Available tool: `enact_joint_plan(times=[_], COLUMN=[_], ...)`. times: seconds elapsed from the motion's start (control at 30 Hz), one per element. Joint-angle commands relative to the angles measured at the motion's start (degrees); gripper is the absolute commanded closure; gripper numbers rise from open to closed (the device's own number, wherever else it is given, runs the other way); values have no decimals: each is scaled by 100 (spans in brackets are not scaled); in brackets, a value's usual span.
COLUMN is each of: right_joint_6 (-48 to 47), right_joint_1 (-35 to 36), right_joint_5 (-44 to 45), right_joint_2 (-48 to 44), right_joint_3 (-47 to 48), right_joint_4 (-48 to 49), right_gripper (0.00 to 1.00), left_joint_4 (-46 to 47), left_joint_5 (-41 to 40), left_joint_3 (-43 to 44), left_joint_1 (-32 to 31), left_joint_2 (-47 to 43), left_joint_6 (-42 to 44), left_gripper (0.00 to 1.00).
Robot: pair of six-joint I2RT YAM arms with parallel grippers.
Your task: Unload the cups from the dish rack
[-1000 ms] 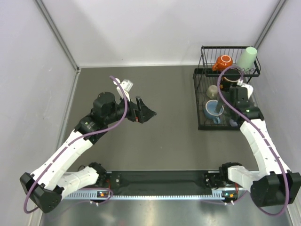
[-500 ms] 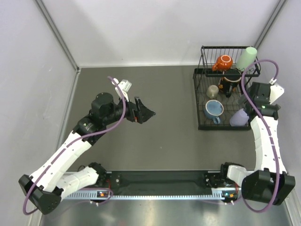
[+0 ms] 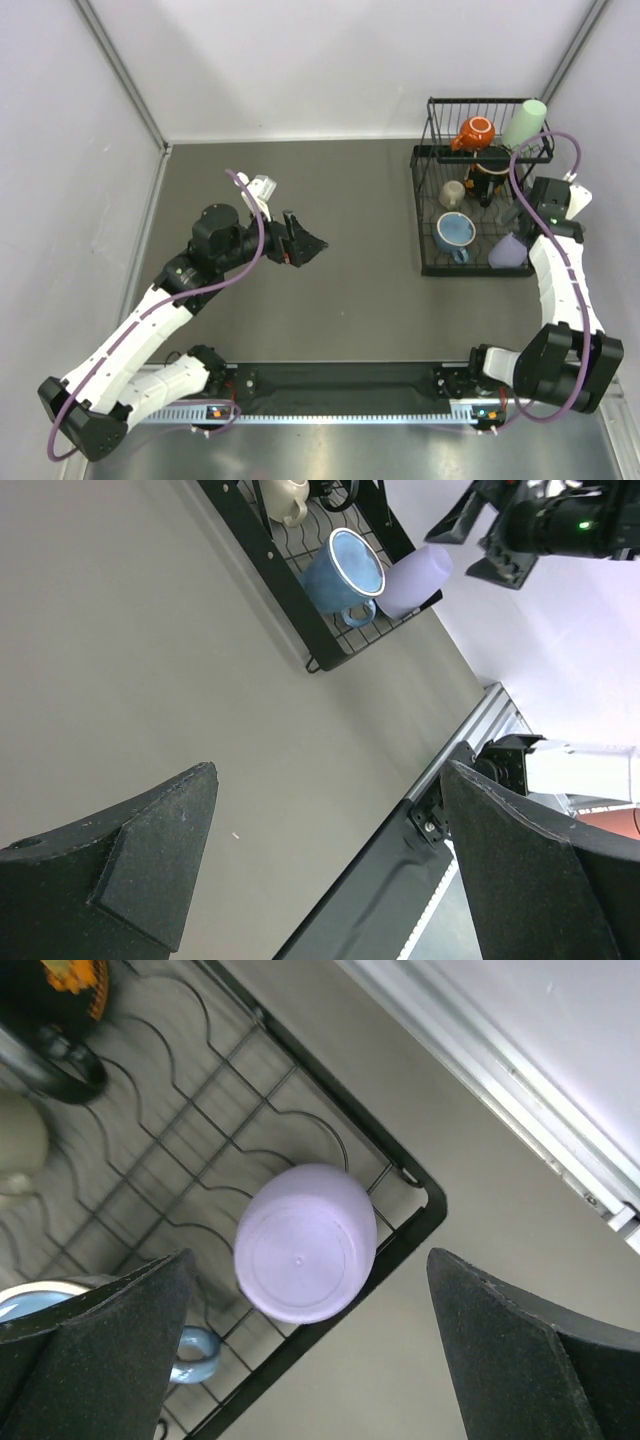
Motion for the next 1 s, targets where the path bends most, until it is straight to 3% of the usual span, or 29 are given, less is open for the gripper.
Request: enact_joint_plan(times=[0.0, 0.6, 0.97], right_joint_6=[-115, -229, -229], right_joint_1=[-64, -73, -73], right_joint_5=[-121, 152, -120], right_joint_2=[160, 547, 679], right_joint_3=[-124, -371, -406], right_joint_4=[458, 740, 845], right_gripper=[0, 6, 9], left_joint_4=[443, 83, 74], left_joint_5=[147, 7, -99], left_joint_3=[-1, 166, 175], left_joint_1=[2, 2, 2], left_joint_2=[7, 16, -64], left_joint_6=[-27, 114, 9], left_gripper=[2, 2, 2])
